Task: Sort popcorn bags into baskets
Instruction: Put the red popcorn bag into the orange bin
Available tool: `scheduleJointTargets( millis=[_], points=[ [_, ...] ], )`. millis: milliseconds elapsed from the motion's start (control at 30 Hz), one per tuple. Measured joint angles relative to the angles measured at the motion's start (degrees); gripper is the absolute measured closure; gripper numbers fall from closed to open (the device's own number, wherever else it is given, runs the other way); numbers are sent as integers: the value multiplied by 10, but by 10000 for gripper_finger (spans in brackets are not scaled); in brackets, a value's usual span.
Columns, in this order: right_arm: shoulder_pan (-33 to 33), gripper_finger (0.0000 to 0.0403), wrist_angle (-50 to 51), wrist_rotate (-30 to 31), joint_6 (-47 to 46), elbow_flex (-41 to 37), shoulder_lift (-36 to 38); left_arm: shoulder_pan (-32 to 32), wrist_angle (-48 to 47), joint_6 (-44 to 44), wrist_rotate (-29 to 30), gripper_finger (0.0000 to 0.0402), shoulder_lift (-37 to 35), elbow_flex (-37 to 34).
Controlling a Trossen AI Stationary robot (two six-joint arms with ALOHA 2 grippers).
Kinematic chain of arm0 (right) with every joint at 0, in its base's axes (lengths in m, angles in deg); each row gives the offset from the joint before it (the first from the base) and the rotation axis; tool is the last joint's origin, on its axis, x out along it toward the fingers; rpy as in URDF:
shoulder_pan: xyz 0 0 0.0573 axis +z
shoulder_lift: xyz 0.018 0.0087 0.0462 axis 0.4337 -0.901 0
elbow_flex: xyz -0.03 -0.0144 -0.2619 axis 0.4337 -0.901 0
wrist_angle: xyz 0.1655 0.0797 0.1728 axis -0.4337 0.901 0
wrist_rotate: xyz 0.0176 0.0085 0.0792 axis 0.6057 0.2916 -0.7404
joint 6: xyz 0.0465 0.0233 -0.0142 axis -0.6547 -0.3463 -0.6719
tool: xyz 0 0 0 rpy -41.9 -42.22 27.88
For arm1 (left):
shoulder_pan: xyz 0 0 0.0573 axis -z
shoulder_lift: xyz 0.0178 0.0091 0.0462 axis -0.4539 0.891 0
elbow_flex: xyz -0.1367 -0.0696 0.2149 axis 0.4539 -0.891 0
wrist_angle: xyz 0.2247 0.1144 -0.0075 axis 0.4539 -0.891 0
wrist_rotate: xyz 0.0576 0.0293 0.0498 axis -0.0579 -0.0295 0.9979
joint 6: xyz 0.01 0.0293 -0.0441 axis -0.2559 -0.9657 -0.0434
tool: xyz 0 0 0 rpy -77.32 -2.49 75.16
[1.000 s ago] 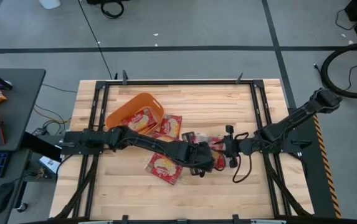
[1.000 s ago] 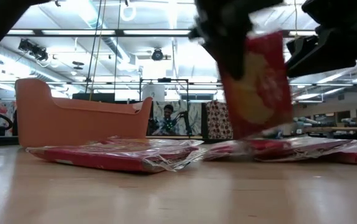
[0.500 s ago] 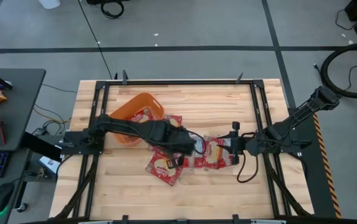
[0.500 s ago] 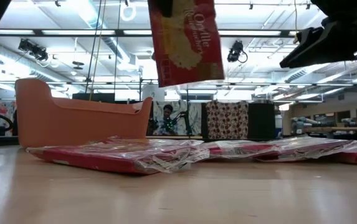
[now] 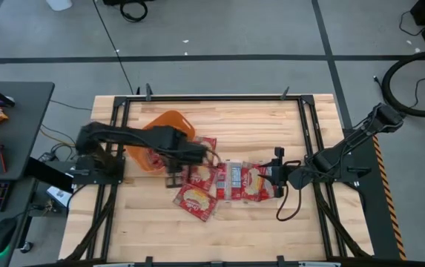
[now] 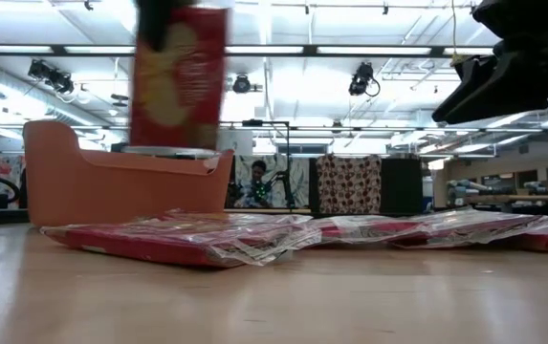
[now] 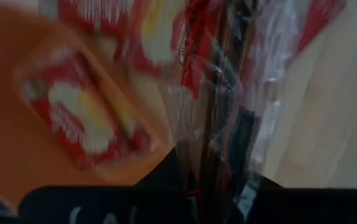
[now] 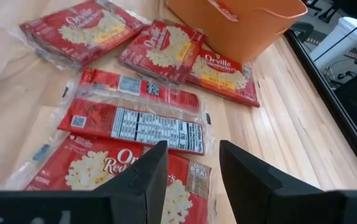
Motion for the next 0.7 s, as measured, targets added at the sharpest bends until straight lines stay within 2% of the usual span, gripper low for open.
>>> scheduleJointTargets(
  millis=[133, 300, 500, 700],
  points=[
    [-1, 253, -10, 0, 0, 0, -6, 2, -1, 0, -3, 368, -76, -82],
    [-5, 253, -19, -3, -2, 0, -6, 1, 1, -2, 21, 368, -137, -121],
    [-5, 253, -14, -9, 10, -19, -10, -3, 0, -70, 93, 370, -218, -180],
    [-5, 253, -13, 44, 20, -46, -8, -33, -1, -169, 96, 369, -275, -262]
  ],
)
